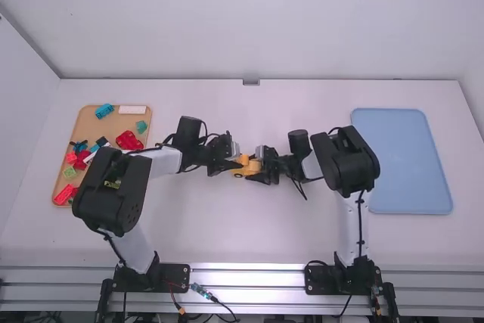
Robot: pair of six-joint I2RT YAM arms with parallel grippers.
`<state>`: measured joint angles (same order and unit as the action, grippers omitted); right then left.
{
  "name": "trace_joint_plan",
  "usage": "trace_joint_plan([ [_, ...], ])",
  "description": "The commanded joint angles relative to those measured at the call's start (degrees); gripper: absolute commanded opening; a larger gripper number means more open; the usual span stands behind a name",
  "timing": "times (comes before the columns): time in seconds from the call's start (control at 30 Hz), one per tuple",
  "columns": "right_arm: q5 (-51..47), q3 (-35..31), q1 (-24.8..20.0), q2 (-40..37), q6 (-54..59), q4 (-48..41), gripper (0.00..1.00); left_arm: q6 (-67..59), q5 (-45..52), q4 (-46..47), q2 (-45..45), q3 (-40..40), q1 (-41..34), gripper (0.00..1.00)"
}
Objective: Assemble lego blocks to make yellow taxi
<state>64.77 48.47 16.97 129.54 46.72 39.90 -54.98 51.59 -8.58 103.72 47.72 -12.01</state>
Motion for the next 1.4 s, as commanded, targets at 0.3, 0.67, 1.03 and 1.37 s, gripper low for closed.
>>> trace_joint_plan([
  [0.3,1.84,-0.92,-0.44,1.18,3.71,-0.29,0.43,-0.55,2.71,0.74,0.53,-0.39,-1.75,0.02],
  [0.67,3.41,0.17,-0.87,1.18,7.1,-4.53,0.39,1.62,-0.07,-2.54,4.02,-0.37,-3.74,0.02],
  [1.03,4.85,1.38,-1.05,1.18,10.99,-9.23,0.39,1.6,-0.11,-2.69,4.09,-0.37,-3.8,0.02],
  [1.37,4.66,1.4,-0.87,1.18,11.01,-9.12,0.39,1.62,-0.15,-3.02,4.09,-0.37,-4.5,0.02],
])
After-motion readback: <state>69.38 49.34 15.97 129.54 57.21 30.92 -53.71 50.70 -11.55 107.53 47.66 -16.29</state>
